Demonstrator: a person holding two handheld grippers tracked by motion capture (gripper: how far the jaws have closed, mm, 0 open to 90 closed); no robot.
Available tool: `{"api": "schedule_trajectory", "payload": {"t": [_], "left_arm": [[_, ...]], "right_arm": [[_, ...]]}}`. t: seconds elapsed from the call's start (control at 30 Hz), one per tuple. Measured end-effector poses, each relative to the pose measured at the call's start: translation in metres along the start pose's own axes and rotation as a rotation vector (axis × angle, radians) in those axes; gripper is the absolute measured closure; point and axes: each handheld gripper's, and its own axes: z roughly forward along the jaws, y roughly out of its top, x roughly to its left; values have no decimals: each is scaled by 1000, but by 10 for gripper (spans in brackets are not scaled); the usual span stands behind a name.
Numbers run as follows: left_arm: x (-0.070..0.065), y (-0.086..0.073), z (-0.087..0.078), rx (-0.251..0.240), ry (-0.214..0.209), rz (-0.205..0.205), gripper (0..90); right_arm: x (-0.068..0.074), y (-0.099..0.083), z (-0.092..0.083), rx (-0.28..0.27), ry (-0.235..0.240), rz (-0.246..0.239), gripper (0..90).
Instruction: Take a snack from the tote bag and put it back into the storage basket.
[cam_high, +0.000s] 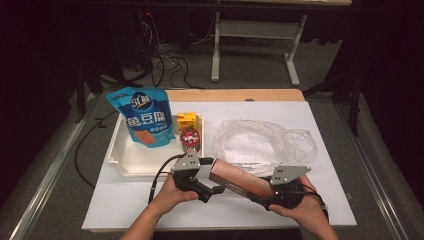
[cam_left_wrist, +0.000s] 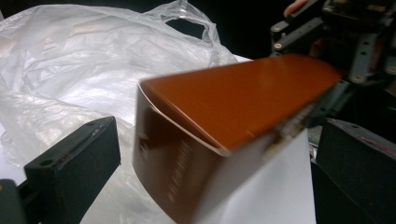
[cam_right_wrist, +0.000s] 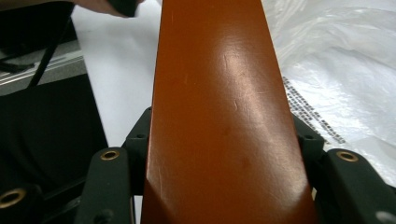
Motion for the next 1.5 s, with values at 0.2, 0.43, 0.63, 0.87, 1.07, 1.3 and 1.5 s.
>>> {"api": "schedule_trajectory", "payload": {"t": [0.2, 0.43, 0.63, 0.87, 1.07, 1.3, 1.5], "left_arm": [[-2, 2, 11, 22, -45, 18, 15], [-3, 2, 15, 32, -77, 24, 39], [-5, 1, 16, 40, -81, 33, 65], [-3, -5, 13, 31, -112, 54, 183], [-4, -4, 4, -9, -240, 50, 382], [-13, -1, 1, -17, -263, 78, 466], [-12, -3, -2, -27, -244, 71, 470]], "right_arm": [[5, -2, -2, -2, 1, -1, 433], [5, -4, -6, -19, 30, -2, 433], [3, -4, -5, -25, 58, -5, 434], [-3, -8, -9, -50, 93, 22, 422], [-15, -14, -22, -118, 139, 57, 309], [-21, -15, -22, -136, 94, 117, 45], [-22, -12, -21, -150, 53, 153, 0]]}}
